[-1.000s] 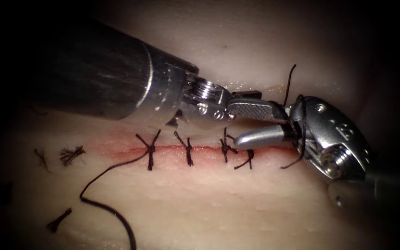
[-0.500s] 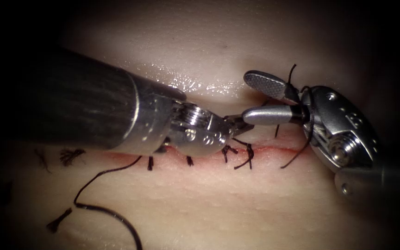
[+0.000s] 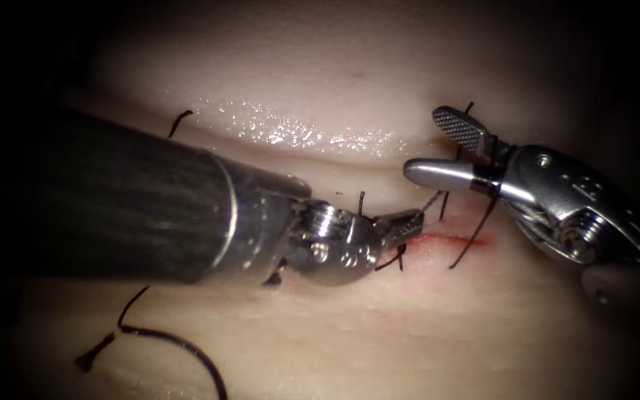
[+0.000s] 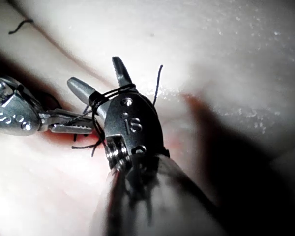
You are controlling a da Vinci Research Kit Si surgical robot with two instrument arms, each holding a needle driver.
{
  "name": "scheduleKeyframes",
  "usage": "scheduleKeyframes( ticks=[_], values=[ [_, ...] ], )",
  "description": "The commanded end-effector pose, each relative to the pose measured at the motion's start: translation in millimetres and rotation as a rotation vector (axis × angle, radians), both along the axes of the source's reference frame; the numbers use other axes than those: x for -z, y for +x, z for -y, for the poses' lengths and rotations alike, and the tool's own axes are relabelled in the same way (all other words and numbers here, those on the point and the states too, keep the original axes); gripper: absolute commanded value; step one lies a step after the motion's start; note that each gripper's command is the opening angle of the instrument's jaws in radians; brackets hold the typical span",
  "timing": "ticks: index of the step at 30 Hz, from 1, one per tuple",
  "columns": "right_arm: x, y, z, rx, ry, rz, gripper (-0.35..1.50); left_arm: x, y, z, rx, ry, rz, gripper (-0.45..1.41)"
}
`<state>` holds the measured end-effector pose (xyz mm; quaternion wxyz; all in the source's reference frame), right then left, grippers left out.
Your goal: Wound Closure
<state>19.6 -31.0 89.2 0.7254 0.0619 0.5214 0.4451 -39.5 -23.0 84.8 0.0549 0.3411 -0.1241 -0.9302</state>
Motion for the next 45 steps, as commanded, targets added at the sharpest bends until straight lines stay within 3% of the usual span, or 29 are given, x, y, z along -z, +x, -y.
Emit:
scheduleKeyframes(
  ticks=[1, 9, 18, 30, 38, 40, 41, 42, 43, 45],
  values=[
    [-1.1, 0.5, 0.3, -0.037, 0.033, 0.006, 1.06, -0.5, -0.7, 0.3, 0.0, 0.001, 0.0, -0.45],
    [-3.9, -1.3, 1.4, -0.1, 0.163, 0.104, 0.96, 0.7, -1.9, 0.5, 0.009, 0.008, -0.002, -0.45],
    [-7.1, -3.5, 1.4, -0.193, 0.22, 0.161, 1.13, 1.1, -2.2, -0.1, 0.019, 0.013, -0.011, -0.45],
    [-9.4, -2.5, 0.2, -0.207, 0.248, 0.168, 1.18, 0.6, -2.6, -1.1, 0.024, 0.015, -0.011, -0.45],
    [-9.3, -1.5, -1.1, -0.216, 0.261, 0.174, 1.18, 0.2, -2.0, -1.6, 0.025, 0.013, -0.017, -0.45],
    [-9.1, -1.3, -1.3, -0.22, 0.263, 0.173, 0.98, 0.0, -1.9, -1.7, 0.025, 0.013, -0.016, -0.45],
    [-9.0, -1.2, -1.2, -0.22, 0.264, 0.173, 0.74, 0.0, -1.8, -1.8, 0.025, 0.013, -0.019, -0.45],
    [-9.0, -1.2, -1.2, -0.22, 0.263, 0.173, 0.1, -0.1, -1.8, -1.8, 0.025, 0.013, -0.018, -0.45],
    [-8.9, -1.2, -1.0, -0.222, 0.261, 0.171, -0.35, -0.1, -1.7, -1.8, 0.025, 0.013, -0.018, -0.45],
    [-8.9, -1.1, -0.7, -0.224, 0.27, 0.181, -0.35, -0.1, -1.6, -1.9, 0.024, 0.014, -0.017, -0.45]
  ],
)
